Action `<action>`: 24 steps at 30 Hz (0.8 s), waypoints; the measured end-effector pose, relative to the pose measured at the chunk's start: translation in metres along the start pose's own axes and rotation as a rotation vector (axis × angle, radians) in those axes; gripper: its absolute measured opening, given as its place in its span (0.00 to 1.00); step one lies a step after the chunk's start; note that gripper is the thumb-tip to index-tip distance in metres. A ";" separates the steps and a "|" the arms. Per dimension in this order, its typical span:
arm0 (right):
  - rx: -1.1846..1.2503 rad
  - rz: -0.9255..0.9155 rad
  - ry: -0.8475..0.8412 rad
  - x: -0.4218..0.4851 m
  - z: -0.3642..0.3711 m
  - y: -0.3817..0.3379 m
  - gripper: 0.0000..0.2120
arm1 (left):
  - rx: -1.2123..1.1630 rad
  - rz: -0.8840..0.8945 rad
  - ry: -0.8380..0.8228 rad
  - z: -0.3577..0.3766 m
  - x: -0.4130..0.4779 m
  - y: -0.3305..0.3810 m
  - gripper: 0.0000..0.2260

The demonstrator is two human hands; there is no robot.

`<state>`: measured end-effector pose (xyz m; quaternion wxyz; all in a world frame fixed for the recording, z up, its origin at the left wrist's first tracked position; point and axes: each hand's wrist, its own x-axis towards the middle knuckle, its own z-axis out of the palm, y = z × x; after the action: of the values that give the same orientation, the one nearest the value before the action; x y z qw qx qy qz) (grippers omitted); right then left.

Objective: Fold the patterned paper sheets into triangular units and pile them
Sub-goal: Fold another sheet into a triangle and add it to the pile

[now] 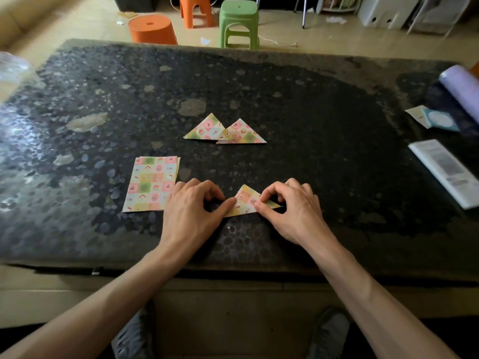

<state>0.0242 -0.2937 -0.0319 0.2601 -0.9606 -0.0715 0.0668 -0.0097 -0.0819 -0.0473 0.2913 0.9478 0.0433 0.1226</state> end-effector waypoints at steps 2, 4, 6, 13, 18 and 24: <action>-0.004 0.000 0.000 0.000 0.000 0.000 0.11 | 0.015 -0.001 -0.001 0.002 -0.003 0.001 0.13; -0.006 -0.002 -0.001 0.000 0.000 0.000 0.11 | 0.014 -0.020 -0.049 0.000 0.000 0.000 0.12; -0.008 -0.001 -0.005 0.000 0.000 -0.001 0.11 | 0.023 -0.025 -0.124 -0.004 0.004 -0.002 0.11; -0.014 0.004 -0.006 0.000 -0.001 -0.002 0.11 | 0.088 -0.004 -0.262 -0.017 0.013 -0.003 0.11; -0.087 0.018 0.024 -0.003 0.004 -0.005 0.12 | 0.141 0.012 -0.327 -0.024 0.018 -0.004 0.13; -0.255 0.069 0.078 -0.013 0.021 -0.021 0.33 | 0.147 0.020 -0.333 -0.023 0.017 -0.005 0.18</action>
<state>0.0056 -0.2679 -0.0377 0.1359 -0.9897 -0.0361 0.0286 0.0007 -0.0628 -0.0279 0.2234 0.9740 -0.0060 -0.0365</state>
